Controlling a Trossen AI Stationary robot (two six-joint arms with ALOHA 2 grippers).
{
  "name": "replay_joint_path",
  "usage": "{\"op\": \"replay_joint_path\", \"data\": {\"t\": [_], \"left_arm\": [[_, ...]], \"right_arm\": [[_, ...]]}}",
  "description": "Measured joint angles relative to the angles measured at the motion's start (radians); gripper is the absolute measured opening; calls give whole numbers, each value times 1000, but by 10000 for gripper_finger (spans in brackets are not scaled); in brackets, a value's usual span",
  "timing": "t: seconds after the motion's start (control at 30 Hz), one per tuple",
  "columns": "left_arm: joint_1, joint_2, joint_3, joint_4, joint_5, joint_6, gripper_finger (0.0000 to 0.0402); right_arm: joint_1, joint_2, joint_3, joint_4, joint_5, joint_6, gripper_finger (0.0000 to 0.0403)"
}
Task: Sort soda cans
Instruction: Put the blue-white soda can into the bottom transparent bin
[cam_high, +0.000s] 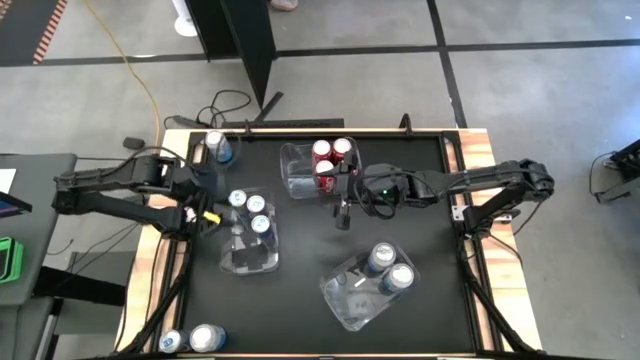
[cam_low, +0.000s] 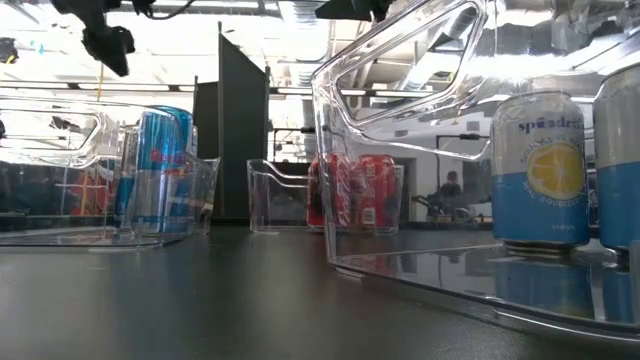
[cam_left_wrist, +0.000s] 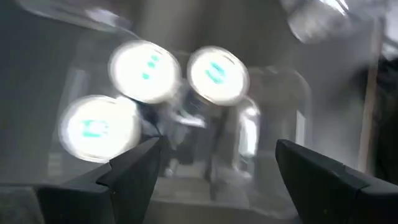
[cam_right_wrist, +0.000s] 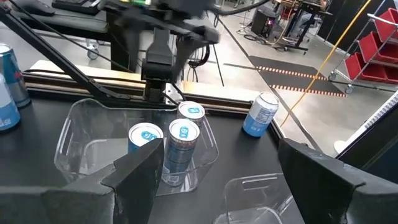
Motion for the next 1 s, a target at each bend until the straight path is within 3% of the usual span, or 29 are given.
{"op": "replay_joint_path", "data": {"t": [0.1, 0.3, 0.4, 0.53, 0.73, 1.0], "left_arm": [[-52, 12, 0, -47, -18, -17, 310], [-52, 26, 0, -182, -518, -256, 310], [-15, 21, 0, -165, -638, -373, 310], [84, 29, 0, -103, -632, -394, 310], [269, 94, 0, -83, -631, -297, 310], [559, 208, 0, 64, -474, -94, 310]], "right_arm": [[4, 0, 0, 0, 0, 3, 332], [4, 0, 0, 3, 0, 4, 332], [4, 0, 0, 6, 0, 4, 332], [23, 0, 0, -17, 0, -15, 332], [100, -20, 0, -104, 1, -84, 332], [216, -81, 0, -200, 3, -84, 332]]}}
